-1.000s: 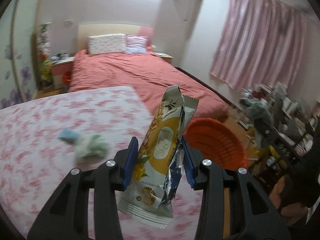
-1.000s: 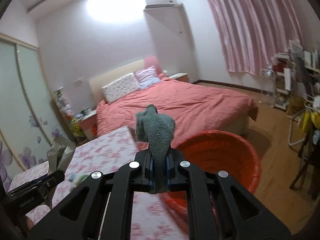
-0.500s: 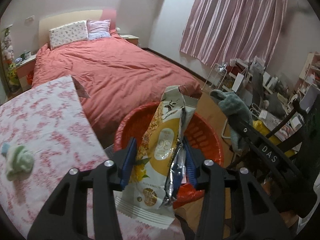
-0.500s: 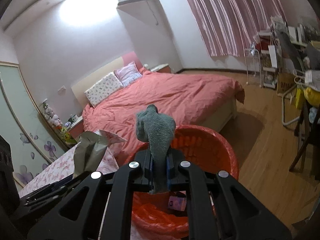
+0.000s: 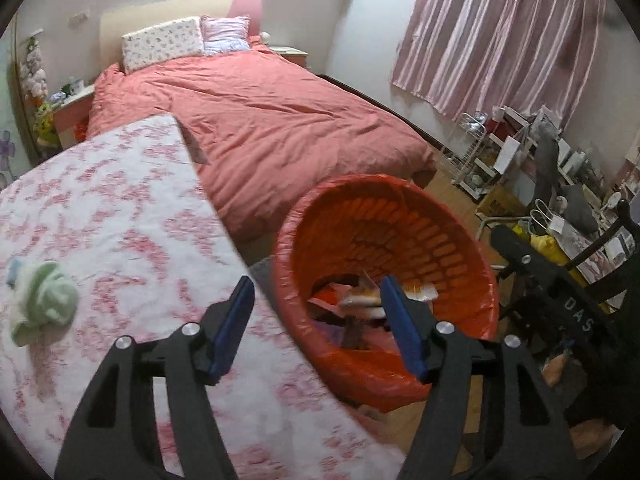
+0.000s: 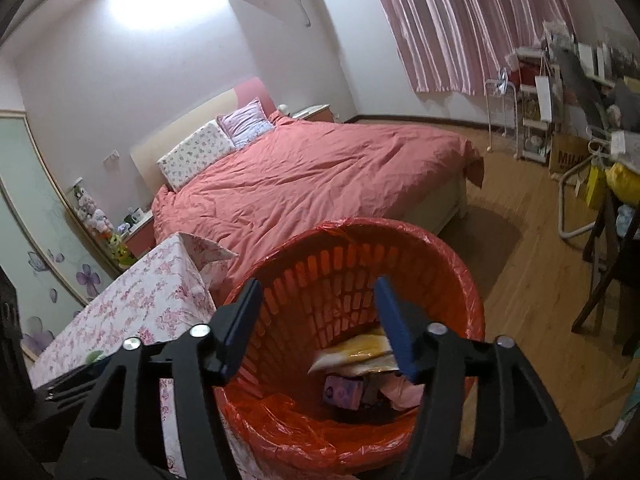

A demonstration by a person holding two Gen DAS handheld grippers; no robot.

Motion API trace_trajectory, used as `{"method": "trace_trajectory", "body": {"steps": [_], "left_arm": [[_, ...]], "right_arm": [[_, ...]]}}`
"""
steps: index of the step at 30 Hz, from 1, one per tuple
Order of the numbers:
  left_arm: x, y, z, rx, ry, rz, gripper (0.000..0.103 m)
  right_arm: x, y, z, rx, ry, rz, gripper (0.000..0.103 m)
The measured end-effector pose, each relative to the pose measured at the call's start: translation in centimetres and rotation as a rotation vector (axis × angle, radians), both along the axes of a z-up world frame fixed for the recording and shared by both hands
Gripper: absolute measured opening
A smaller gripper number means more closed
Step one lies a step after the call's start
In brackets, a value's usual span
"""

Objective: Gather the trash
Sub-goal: 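Open the left tool over the basket while the right tool releases the socks into it, then move both open tools back over the bed toward the blue tube and pale green sock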

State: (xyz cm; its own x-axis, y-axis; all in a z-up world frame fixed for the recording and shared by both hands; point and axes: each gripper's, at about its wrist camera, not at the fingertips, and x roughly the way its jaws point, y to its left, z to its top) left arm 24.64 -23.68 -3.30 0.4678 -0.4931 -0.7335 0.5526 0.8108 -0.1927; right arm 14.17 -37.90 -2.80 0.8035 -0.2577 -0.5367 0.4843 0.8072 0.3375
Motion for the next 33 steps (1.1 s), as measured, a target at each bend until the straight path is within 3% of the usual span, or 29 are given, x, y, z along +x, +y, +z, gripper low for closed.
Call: {"method": "trace_trajectory", "body": {"steps": [7,13,19,21,25,29,33], "left_arm": [[-0.3,6.4,0.2,0.088,-0.071,0.137,0.079],[0.7,15.0,0.0,0.126,-0.077,0.294,0.082],[1.1,23.8,0.1,0.149,-0.096,0.467,0.088],[1.2,26.7,-0.1,0.168,-0.097,0.523,0.089],[1.1,31.4,-0.3,0.18,-0.088,0.593,0.089],[1.0,35.0,-0.6,0.174,-0.082,0.643,0.091],[1.2,37.0,-1.1,0.172,-0.06,0.668,0.092]], "right_arm": [[0.9,3.0,1.3,-0.103,0.021,0.046,0.083],[2.8,7.9,1.5,-0.135,0.055,0.154,0.085],[6.1,14.9,0.6,-0.163,0.144,0.315,0.087],[6.8,16.8,0.4,-0.171,0.162,0.336,0.093],[8.6,21.0,0.2,-0.185,0.188,0.406,0.096],[9.9,25.6,0.8,-0.325,0.168,0.424,0.101],[11.8,27.5,0.4,-0.237,0.187,0.506,0.1]]}}
